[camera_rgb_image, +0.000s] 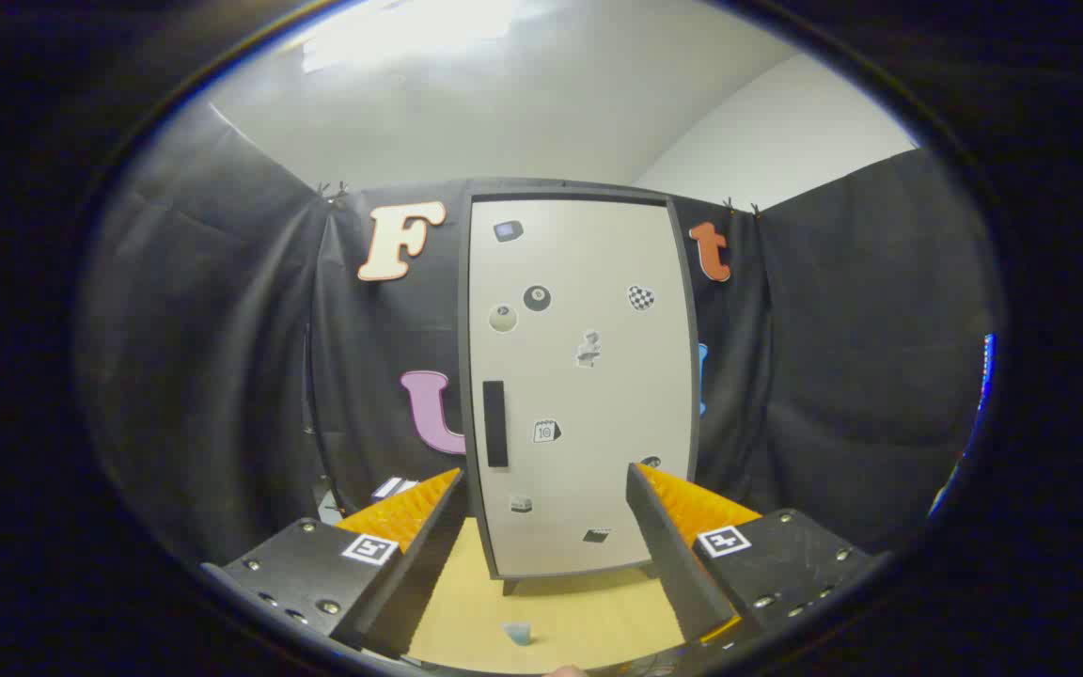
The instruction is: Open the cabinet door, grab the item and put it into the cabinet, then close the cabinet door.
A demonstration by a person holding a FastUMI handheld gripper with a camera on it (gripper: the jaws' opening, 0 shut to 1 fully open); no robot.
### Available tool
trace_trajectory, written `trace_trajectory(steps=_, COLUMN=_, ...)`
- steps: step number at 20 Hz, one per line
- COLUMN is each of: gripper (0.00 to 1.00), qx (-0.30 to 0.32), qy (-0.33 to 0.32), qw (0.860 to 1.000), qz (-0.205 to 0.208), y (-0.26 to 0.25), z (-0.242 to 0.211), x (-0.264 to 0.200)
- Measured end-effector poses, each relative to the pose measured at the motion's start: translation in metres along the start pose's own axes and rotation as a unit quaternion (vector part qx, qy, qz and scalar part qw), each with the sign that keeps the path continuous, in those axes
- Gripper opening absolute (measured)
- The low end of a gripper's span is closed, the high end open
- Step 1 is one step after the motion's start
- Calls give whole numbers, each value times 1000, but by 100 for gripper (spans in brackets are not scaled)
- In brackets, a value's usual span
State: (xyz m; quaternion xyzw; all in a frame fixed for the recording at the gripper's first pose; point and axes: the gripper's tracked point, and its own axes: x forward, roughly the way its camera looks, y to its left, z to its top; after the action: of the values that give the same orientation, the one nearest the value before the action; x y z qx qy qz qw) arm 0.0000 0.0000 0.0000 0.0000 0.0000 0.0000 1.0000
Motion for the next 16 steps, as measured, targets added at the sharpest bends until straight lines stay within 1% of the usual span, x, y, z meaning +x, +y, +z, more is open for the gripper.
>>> trace_trajectory(steps=6, gripper=100, qx=-11, qy=3, qw=1000, qz=2, y=5, z=-3, x=7)
trace_trajectory(steps=11, gripper=100, qx=4, qy=3, qw=1000, qz=10, y=9, z=-1, x=12)
trace_trajectory(steps=16, gripper=100, qx=-2, qy=6, qw=1000, qz=8, y=7, z=-3, x=18)
